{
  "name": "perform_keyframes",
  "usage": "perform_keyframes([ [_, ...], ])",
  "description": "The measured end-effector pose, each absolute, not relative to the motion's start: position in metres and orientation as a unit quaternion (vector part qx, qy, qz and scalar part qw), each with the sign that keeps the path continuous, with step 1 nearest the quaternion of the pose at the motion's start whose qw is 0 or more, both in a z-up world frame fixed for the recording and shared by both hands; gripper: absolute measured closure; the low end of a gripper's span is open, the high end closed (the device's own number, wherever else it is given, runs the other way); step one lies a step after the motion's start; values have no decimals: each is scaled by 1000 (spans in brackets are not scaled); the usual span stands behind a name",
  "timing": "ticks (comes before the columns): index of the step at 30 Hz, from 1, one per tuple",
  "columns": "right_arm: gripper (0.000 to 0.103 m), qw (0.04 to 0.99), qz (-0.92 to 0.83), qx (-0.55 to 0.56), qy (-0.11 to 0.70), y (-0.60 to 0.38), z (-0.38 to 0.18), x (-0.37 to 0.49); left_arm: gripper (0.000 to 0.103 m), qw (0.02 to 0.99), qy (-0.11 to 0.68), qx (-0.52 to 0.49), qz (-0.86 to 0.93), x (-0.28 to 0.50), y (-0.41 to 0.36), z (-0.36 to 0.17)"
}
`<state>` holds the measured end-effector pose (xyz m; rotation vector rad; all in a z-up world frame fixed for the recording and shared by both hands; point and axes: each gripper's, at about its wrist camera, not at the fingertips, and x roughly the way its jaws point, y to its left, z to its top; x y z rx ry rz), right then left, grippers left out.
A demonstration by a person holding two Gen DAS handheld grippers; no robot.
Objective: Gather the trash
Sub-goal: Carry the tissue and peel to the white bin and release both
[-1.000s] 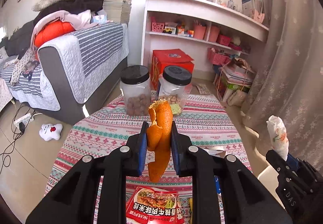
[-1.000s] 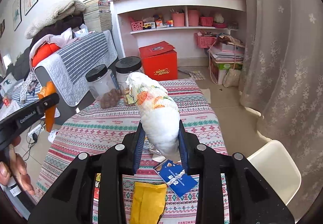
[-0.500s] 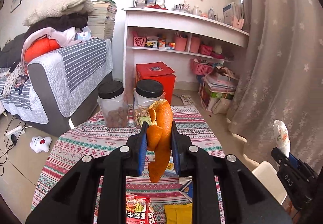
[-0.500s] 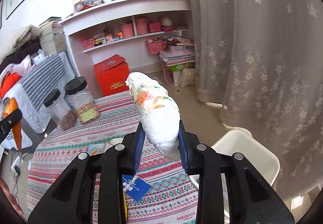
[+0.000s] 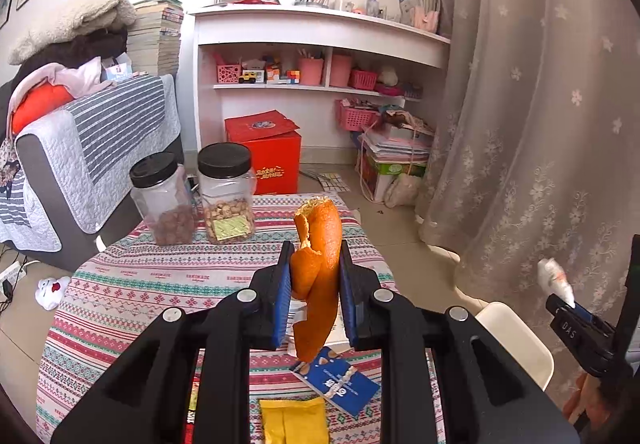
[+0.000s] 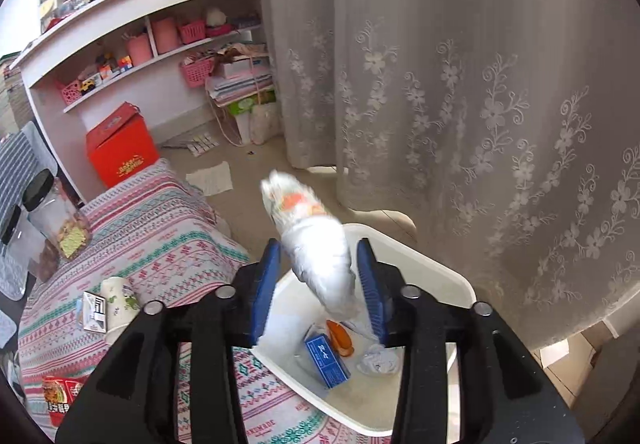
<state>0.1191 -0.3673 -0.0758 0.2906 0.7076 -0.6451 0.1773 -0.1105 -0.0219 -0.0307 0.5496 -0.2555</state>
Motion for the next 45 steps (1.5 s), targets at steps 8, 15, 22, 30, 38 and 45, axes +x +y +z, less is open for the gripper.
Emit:
perform_keyframes([
  [8, 7, 867, -391, 151, 270, -400, -51, 80, 81, 939, 282, 4, -196, 166, -181, -30],
  [15, 7, 846, -462, 155, 216, -436, -28, 48, 80, 920, 298, 14, -253, 157, -243, -29],
  [22, 7, 820, -495, 205, 200, -481, -24, 18, 79, 906, 299, 24, -299, 144, -303, -21],
  [30, 7, 801, -521, 232, 182, -514, -22, -7, 73, 883, 328, 39, -332, 138, -358, -32],
  [38, 7, 799, -522, 246, 168, -520, -19, -13, 24, 875, 349, 51, -332, 135, -373, -38],
  [45, 7, 824, -480, 238, 186, -499, -16, 9, 12, 876, 385, 59, -285, 148, -335, -38],
])
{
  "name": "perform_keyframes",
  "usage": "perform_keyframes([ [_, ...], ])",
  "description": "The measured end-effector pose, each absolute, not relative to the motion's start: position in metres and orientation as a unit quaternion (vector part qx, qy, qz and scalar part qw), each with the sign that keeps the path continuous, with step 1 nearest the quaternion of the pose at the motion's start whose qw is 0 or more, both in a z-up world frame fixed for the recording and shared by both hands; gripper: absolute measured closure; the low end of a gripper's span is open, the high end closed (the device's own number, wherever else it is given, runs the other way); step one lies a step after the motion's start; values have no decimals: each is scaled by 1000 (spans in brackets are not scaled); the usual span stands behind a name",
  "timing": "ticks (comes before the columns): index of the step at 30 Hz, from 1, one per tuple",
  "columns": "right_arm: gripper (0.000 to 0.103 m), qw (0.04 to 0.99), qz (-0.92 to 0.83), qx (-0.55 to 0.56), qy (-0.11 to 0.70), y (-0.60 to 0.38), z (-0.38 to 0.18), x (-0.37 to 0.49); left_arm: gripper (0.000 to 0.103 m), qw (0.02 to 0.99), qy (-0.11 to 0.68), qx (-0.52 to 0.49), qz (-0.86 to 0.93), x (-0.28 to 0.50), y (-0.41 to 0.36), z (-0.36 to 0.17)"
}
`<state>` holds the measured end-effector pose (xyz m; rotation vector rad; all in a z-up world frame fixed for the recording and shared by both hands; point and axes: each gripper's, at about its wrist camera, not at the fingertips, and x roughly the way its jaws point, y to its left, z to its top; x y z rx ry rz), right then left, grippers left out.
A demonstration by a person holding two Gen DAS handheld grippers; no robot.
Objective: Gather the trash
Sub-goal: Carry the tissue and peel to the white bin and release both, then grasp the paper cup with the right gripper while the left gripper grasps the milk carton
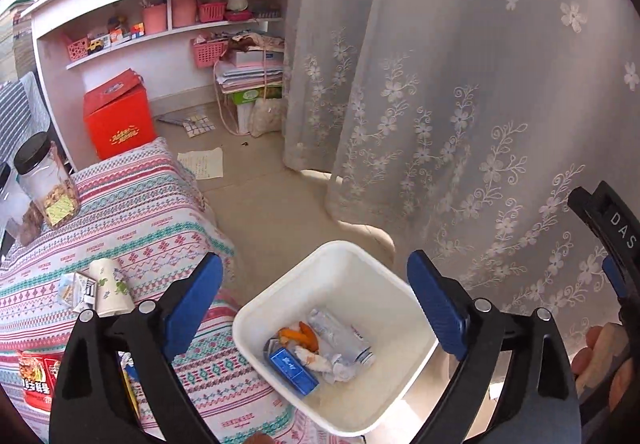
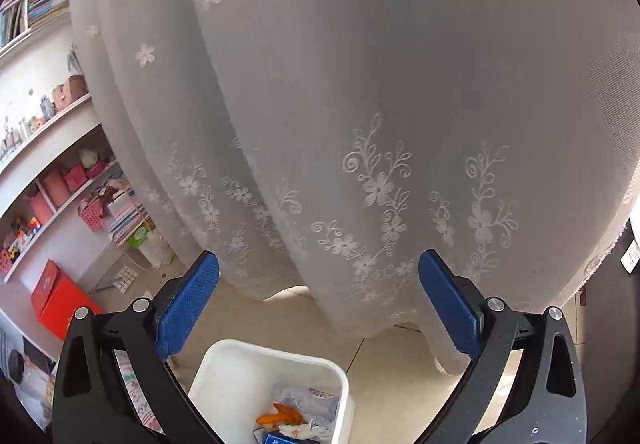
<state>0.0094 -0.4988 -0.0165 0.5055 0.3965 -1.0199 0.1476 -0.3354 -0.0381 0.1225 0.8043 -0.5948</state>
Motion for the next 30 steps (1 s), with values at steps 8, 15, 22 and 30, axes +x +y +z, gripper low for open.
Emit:
perform_keyframes([
  [8, 7, 859, -403, 231, 217, -450, -14, 54, 11, 880, 414, 101, -211, 180, -263, -50],
  [15, 7, 877, -345, 238, 235, -410, -13, 87, 11, 842, 519, -8, -144, 239, -160, -77],
  [22, 7, 884, -300, 251, 255, -381, -17, 115, 11, 760, 592, -262, -62, 289, -63, -136],
  [30, 7, 883, -275, 266, 273, -367, -22, 142, 11, 648, 617, -447, 14, 330, -32, -201],
])
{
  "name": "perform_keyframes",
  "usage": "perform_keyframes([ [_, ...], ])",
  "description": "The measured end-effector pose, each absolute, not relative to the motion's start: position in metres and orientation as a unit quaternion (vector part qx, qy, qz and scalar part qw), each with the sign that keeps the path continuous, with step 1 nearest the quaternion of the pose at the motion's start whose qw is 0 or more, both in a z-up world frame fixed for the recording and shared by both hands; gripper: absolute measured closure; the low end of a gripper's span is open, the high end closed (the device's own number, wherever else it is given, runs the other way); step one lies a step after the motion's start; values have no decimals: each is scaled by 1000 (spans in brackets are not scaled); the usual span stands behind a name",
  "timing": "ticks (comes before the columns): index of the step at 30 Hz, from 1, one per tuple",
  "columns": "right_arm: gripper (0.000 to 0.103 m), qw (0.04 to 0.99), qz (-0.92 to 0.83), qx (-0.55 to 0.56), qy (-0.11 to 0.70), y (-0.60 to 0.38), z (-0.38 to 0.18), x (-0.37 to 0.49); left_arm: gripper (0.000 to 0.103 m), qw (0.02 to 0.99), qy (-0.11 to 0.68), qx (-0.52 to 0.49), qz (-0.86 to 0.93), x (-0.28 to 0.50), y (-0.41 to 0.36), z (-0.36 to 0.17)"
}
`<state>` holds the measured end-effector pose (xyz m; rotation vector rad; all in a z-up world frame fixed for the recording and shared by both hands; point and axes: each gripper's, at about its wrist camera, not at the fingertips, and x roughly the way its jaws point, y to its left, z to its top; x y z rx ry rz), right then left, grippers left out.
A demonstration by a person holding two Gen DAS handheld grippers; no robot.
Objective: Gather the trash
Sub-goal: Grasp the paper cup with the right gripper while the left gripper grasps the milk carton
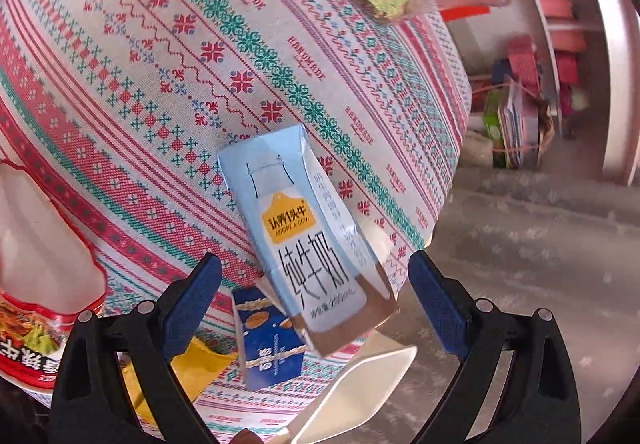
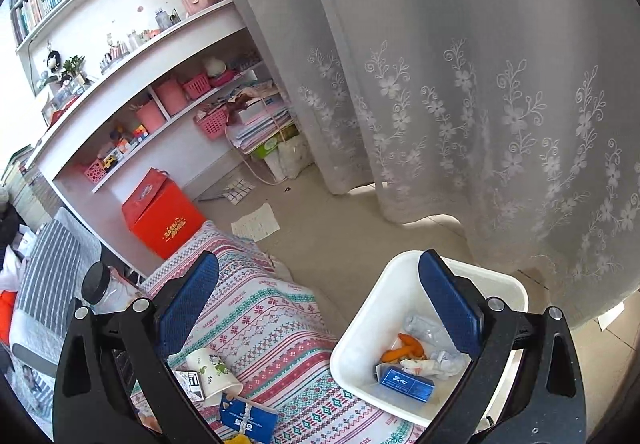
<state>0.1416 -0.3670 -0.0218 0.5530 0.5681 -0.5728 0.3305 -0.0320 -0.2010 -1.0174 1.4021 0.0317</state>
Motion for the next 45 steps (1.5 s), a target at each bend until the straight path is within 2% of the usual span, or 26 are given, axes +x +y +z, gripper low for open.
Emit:
perform_keyframes([
  [8, 7, 886, -257, 255, 288, -357, -24, 156, 13, 603, 635, -479, 53, 341, -33, -229],
  [9, 7, 887, -253, 255, 291, -356, -25, 157, 26, 607, 636, -475, 45, 340, -35, -228],
  [11, 7, 888, -241, 255, 299, -353, -26, 161, 43, 621, 635, -460, 23, 342, -35, -222],
  [12, 7, 888, -235, 253, 304, -351, -27, 163, 45, 631, 630, -452, 18, 341, -33, -216],
  [19, 7, 877, -173, 252, 370, -332, -52, 193, 45, 734, 566, -374, -43, 323, -1, -140],
  [27, 7, 865, -85, 97, 486, -252, -111, 266, 45, 894, 405, -184, -57, 233, 53, -41],
  [30, 7, 844, -57, 75, 529, -230, -135, 284, 45, 923, 361, -128, -46, 213, 62, -31],
  [34, 7, 827, -36, 64, 557, -211, -158, 304, 45, 934, 340, -96, -47, 209, 75, -24],
  [42, 10, 804, -37, 91, 587, -200, -189, 328, 45, 936, 333, -108, -33, 211, 101, -22],
  [45, 15, 799, -31, 99, 592, -193, -196, 333, 45, 935, 337, -107, -28, 209, 107, -25],
])
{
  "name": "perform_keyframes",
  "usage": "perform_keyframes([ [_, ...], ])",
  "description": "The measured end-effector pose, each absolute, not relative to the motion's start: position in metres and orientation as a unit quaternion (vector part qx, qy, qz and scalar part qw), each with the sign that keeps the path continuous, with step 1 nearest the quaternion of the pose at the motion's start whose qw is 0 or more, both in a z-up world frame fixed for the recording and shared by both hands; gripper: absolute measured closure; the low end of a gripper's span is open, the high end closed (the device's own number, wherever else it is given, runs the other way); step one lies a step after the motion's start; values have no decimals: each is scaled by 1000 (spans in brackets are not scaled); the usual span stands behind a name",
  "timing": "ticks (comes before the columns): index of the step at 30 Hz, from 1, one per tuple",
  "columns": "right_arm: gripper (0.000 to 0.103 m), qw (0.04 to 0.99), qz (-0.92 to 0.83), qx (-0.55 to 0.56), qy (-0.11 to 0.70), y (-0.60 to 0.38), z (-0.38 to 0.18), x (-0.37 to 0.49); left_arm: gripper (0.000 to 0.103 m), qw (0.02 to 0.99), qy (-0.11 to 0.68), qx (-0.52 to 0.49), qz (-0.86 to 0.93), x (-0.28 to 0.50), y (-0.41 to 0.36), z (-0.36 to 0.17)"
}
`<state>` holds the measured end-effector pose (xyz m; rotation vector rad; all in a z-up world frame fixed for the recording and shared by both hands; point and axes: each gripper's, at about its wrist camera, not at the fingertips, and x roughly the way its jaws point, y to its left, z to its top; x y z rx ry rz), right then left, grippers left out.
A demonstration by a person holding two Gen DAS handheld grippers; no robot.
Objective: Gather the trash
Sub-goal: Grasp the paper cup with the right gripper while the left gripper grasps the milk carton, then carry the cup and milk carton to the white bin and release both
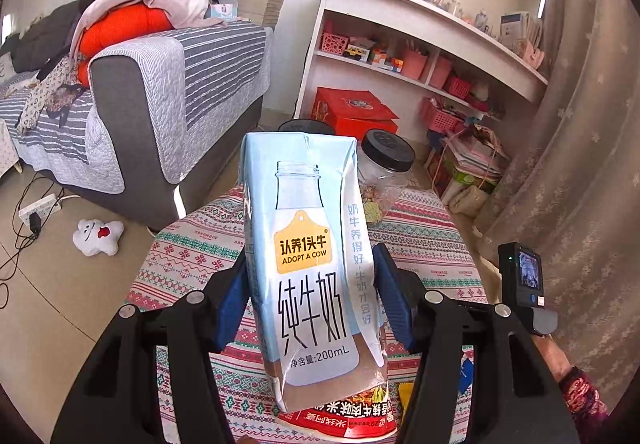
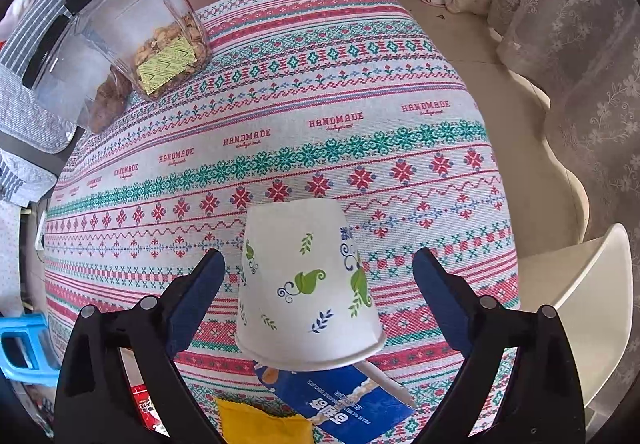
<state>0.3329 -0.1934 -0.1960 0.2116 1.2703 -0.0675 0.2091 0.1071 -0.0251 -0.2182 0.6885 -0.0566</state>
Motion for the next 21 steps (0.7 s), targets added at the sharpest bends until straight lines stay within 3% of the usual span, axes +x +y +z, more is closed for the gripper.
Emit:
perform_keyframes([
  [4, 38, 789, -30, 110, 603, -189, -206, 337, 45, 935, 341, -95, -15, 210, 111, -31],
  [7, 44, 796, -32, 126, 592, -191, -205, 337, 45, 935, 345, -80, -3, 210, 113, -38],
  [21, 45, 876, 47, 138, 460, -139, -100, 307, 45, 936, 331, -116, 8, 214, 133, -34],
])
